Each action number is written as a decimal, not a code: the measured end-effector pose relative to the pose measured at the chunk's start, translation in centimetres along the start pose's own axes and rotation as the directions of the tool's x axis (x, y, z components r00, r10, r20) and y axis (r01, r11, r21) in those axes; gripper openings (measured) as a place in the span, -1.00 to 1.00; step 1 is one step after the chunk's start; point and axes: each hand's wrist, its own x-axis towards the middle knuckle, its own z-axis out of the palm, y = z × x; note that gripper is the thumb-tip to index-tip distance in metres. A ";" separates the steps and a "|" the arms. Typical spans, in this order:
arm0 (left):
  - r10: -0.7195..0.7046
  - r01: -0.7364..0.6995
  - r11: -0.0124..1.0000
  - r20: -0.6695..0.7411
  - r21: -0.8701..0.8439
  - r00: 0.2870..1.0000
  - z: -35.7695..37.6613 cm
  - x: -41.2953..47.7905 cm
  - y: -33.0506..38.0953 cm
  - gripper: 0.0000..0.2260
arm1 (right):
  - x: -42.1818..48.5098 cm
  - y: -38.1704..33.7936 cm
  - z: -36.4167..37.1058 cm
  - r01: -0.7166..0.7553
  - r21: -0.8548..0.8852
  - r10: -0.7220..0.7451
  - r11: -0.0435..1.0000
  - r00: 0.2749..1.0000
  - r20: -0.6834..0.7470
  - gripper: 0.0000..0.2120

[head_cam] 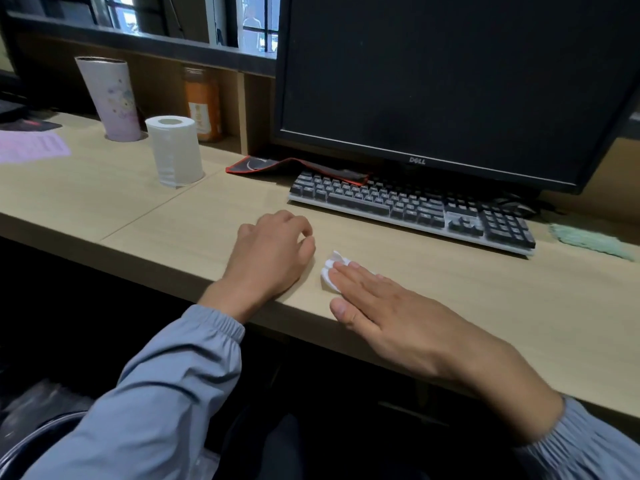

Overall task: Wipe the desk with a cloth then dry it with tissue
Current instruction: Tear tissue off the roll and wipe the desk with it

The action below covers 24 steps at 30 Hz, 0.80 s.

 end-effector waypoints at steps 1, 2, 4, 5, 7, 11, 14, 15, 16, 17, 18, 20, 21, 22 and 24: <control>0.001 -0.001 1.000 -0.001 0.017 1.000 0.2 -0.1 0.0 -0.75 | 0.7 0.5 -0.3 0.000 0.002 0.000 1.000 1.000 0.014 -0.33; 0.005 -0.005 1.000 -0.002 0.025 1.000 0.5 -0.1 -0.1 -0.74 | 1.4 1.0 -0.7 -0.001 0.000 0.001 1.000 1.000 0.028 -0.33; 0.006 -0.007 1.000 0.006 0.022 1.000 0.5 -0.3 -0.3 -0.72 | 2.6 1.7 -1.6 -0.002 0.000 0.002 1.000 0.999 0.053 -0.35; 0.009 -0.010 1.000 0.010 0.020 1.000 0.5 -0.3 -0.4 -0.72 | 3.3 2.1 -2.0 -0.005 0.002 0.005 1.000 0.998 0.064 -0.37; 0.016 -0.016 1.000 0.012 0.026 1.000 0.5 -0.3 -0.5 -0.72 | 4.8 3.0 -2.8 -0.013 -0.005 0.014 1.000 0.997 0.081 -0.38; 0.020 -0.020 0.999 0.012 0.027 1.000 0.6 -0.3 -0.4 -0.72 | 7.7 4.4 -3.5 -0.053 -0.020 0.054 0.998 0.996 0.066 -0.35; 0.017 -0.017 0.999 0.014 0.028 1.000 0.5 -0.4 -0.4 -0.72 | 9.0 4.8 -3.8 -0.087 -0.029 0.088 0.996 0.995 0.043 -0.33; 0.017 -0.017 0.999 0.015 0.029 1.000 0.5 -0.5 -0.4 -0.71 | 9.3 4.9 -3.9 -0.092 -0.030 0.093 0.995 0.995 0.040 -0.33; 0.017 -0.018 0.999 0.016 0.030 1.000 0.5 -0.5 -0.4 -0.71 | 9.5 5.0 -4.0 -0.094 -0.029 0.095 0.995 0.995 0.040 -0.34; 0.020 -0.020 0.999 0.017 0.032 1.000 0.5 -0.5 -0.4 -0.72 | 9.6 5.0 -4.1 -0.096 -0.024 0.097 0.995 0.994 0.041 -0.35; 0.023 -0.024 0.999 0.019 0.031 1.000 0.5 -0.4 -0.5 -0.72 | 9.7 5.1 -4.2 -0.099 -0.018 0.099 0.995 0.994 0.040 -0.35; 0.015 -0.016 1.000 0.028 0.019 0.999 0.4 -0.3 -0.6 -0.72 | 9.5 5.2 -4.3 -0.104 -0.005 0.104 0.995 0.994 0.044 -0.37; 0.011 -0.012 1.000 0.029 0.012 1.000 0.4 -0.3 -0.7 -0.71 | 9.3 5.5 -4.3 -0.113 0.000 0.113 0.994 0.993 0.039 -0.37; 0.013 -0.013 1.000 0.029 0.010 0.999 0.4 -0.2 -0.7 -0.71 | 9.0 6.0 -4.3 -0.123 0.005 0.123 0.992 0.992 0.031 -0.37; 0.017 -0.018 1.000 0.037 0.011 0.999 0.4 -0.2 -0.7 -0.70 | 8.2 7.0 -4.2 -0.132 0.018 0.132 0.991 0.991 0.020 -0.37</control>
